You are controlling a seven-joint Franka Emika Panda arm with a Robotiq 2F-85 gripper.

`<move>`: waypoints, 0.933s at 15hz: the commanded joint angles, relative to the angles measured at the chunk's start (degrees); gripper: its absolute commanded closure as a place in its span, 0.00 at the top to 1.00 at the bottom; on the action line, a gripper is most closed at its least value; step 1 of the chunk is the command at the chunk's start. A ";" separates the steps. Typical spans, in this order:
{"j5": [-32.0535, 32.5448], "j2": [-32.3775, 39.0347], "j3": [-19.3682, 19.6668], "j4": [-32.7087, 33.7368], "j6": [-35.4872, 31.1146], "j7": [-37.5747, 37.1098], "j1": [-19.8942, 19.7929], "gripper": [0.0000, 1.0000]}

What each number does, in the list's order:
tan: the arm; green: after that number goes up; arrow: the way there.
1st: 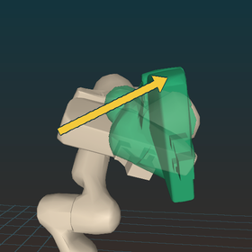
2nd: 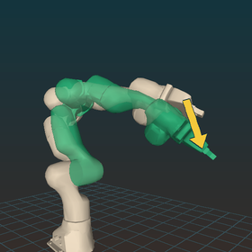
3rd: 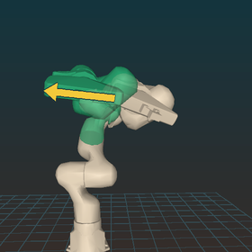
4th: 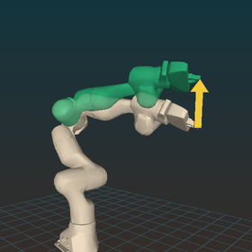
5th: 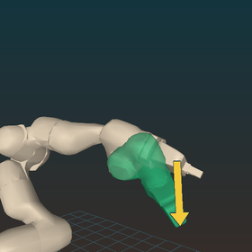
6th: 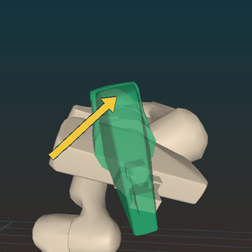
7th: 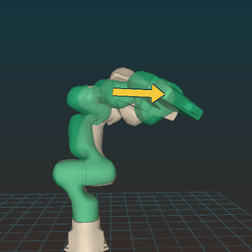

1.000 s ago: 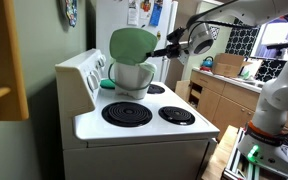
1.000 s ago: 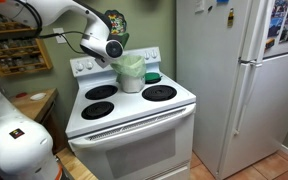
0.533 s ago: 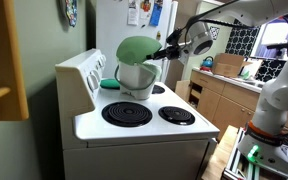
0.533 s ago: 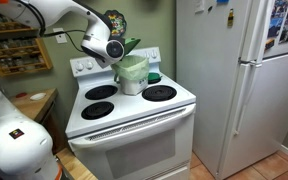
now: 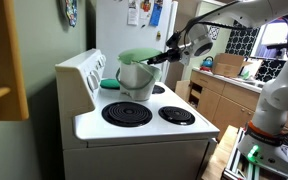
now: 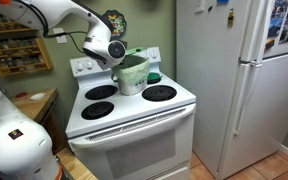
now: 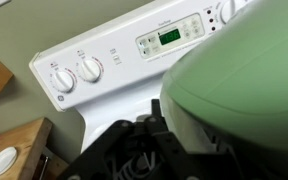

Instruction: Close the open bin

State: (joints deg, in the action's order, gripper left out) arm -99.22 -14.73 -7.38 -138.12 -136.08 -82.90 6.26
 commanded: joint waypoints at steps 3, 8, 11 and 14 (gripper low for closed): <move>5.77 -1.26 0.12 -1.04 -0.69 -3.82 -1.38 0.92; 13.90 -3.13 0.43 -0.57 -0.36 -7.31 -2.97 1.00; 23.07 -4.65 0.61 -0.18 0.76 -11.01 -4.46 1.00; 33.39 -6.06 0.97 0.09 3.22 -15.00 -6.14 1.00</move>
State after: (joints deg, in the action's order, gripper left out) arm -74.59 -18.57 -6.73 -137.80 -135.79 -93.54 1.91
